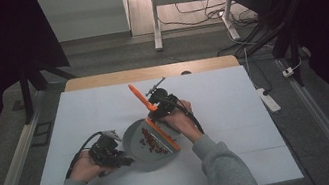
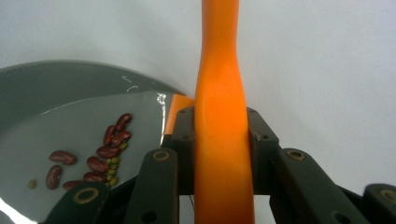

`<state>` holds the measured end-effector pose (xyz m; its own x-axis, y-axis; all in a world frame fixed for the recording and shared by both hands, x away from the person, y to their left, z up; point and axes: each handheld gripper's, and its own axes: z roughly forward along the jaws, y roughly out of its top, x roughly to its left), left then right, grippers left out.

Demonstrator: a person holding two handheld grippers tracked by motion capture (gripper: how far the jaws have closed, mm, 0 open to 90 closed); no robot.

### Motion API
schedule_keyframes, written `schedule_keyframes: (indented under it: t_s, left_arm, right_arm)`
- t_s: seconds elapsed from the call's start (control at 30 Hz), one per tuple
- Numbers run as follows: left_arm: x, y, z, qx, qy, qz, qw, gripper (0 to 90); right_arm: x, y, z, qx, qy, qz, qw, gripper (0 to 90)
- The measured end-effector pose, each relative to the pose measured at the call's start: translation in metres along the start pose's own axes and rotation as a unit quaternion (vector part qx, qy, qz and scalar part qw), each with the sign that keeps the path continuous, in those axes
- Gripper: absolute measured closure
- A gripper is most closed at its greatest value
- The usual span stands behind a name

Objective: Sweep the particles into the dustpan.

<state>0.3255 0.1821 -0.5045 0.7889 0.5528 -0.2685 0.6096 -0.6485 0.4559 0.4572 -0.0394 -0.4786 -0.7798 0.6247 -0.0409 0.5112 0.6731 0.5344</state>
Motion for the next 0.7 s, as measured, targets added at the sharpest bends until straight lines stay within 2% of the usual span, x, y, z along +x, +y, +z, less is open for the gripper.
schedule_keyframes:
  t_s: [0.07,0.23,0.27,0.33,0.4,0.43,0.47,0.5,0.6,0.63,0.67,0.7]
  left_arm:
    - [0.0,0.0,0.0,-0.001,0.0,0.0,1.0,61.9]
    - [0.0,0.0,0.0,0.001,0.0,0.0,1.0,61.9]
    - [0.0,0.0,0.001,0.001,-0.001,-0.001,1.0,61.9]
    - [0.0,0.0,0.001,0.003,0.002,-0.001,1.0,62.0]
    - [0.0,0.0,0.002,0.003,0.002,-0.002,1.0,61.9]
    - [0.0,0.0,0.001,0.002,0.001,-0.002,1.0,61.9]
    - [0.0,0.0,0.001,0.001,0.001,-0.001,1.0,61.9]
    - [0.0,0.0,0.001,0.001,0.001,-0.001,1.0,61.9]
    - [0.0,0.0,0.001,0.002,0.002,0.0,1.0,62.0]
    - [0.0,0.0,0.001,0.002,0.001,-0.001,1.0,62.0]
    - [0.0,-0.001,0.001,0.001,0.0,-0.002,1.0,61.9]
    - [0.0,-0.001,0.001,0.001,-0.001,-0.003,1.0,61.9]
  right_arm:
    - [0.004,-0.001,-0.001,-0.001,0.015,0.0,0.9999,70.5]
    - [0.015,-0.003,-0.003,-0.003,0.02,-0.011,0.9997,70.5]
    - [0.017,-0.003,-0.004,-0.007,0.029,-0.012,0.9995,70.5]
    - [0.024,-0.003,-0.011,-0.02,0.073,-0.007,0.9971,70.5]
    - [0.031,-0.002,-0.016,-0.026,0.093,-0.023,0.9951,70.4]
    - [0.031,-0.002,-0.016,-0.026,0.093,-0.023,0.9951,70.4]
    - [0.037,0.001,-0.023,-0.042,0.093,-0.039,0.9941,70.5]
    - [0.037,0.002,-0.028,-0.053,0.092,-0.041,0.9934,70.5]
    - [0.026,0.004,-0.04,-0.08,0.072,-0.025,0.9939,70.5]
    - [0.026,0.004,-0.04,-0.08,0.072,-0.025,0.9939,70.5]
    - [0.016,0.002,-0.045,-0.086,0.049,-0.01,0.995,70.5]
    - [0.016,0.002,-0.045,-0.086,0.049,-0.01,0.995,70.5]
